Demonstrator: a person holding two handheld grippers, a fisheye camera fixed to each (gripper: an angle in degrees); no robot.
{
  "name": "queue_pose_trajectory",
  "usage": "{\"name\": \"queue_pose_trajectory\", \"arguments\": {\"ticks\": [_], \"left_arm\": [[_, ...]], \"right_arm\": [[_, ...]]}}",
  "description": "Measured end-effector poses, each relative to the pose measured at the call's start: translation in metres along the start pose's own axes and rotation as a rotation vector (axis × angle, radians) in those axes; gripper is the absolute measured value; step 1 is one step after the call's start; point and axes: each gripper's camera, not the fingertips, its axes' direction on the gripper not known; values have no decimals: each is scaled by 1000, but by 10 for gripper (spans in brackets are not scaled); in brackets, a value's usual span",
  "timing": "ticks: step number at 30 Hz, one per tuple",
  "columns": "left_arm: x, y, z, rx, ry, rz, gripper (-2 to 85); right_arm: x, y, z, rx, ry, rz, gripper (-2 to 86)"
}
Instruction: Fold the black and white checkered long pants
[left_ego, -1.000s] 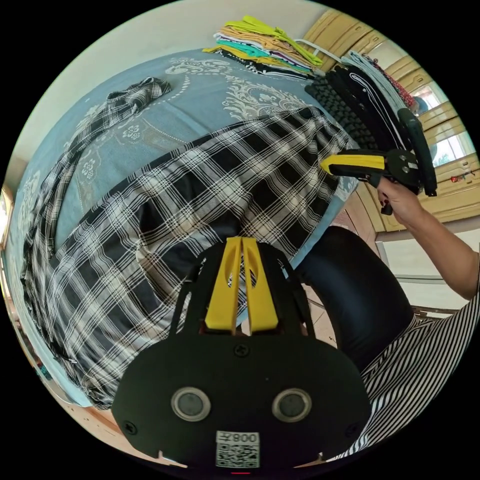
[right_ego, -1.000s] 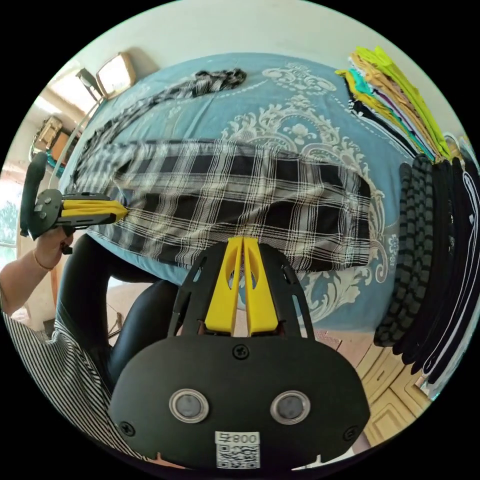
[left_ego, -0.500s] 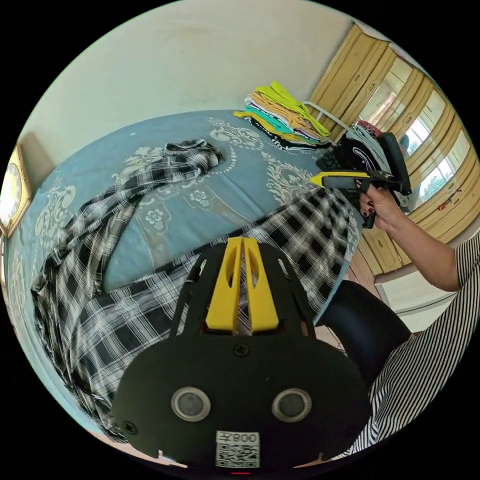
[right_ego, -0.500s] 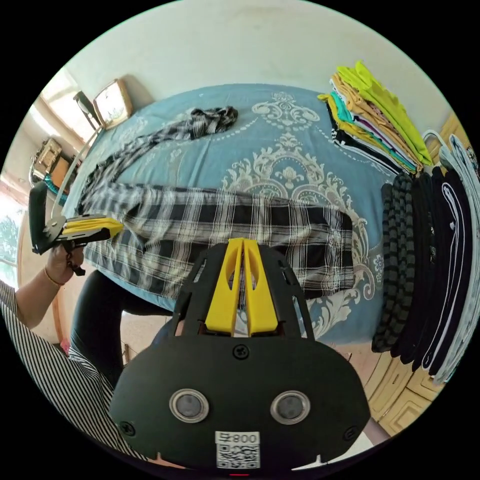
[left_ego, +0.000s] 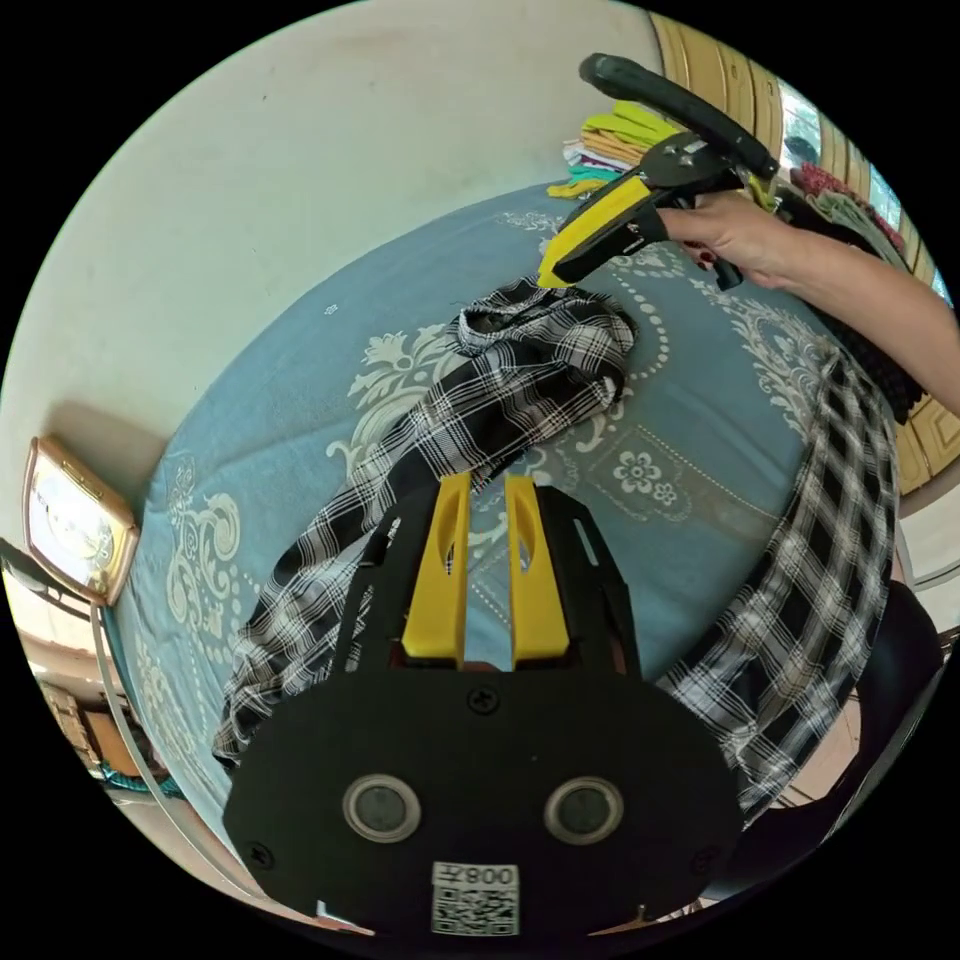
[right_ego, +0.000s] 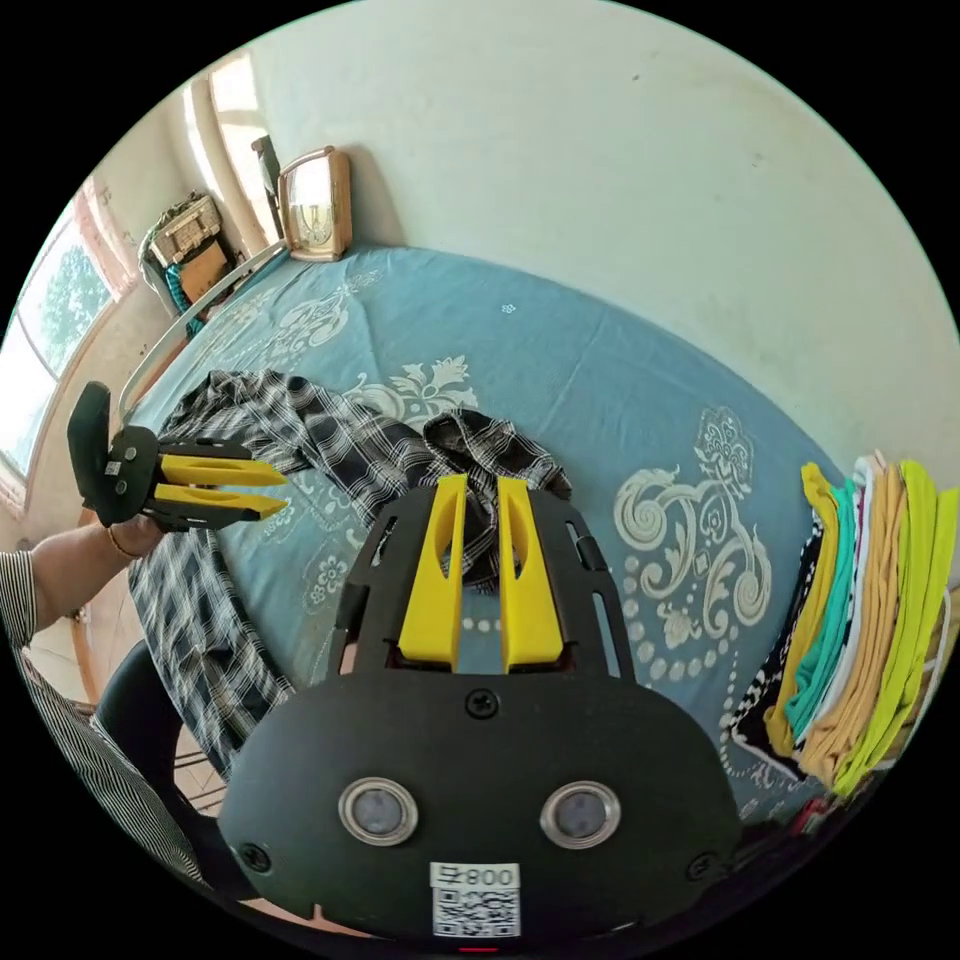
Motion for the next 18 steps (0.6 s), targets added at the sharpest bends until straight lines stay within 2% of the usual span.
{"name": "queue_pose_trajectory", "arguments": {"ticks": [4,11,18], "left_arm": [[-5,6,32,-50,-59,67,26],[-35,35,32,23,-35,-41,10],[-85,90,-31,257,44,-171,7]], "right_arm": [[7,-14,46,-133,93,-65,58],[39,-11,49,-118,65,-35,15],[115,52,-53,135,-173,143,7]]}}
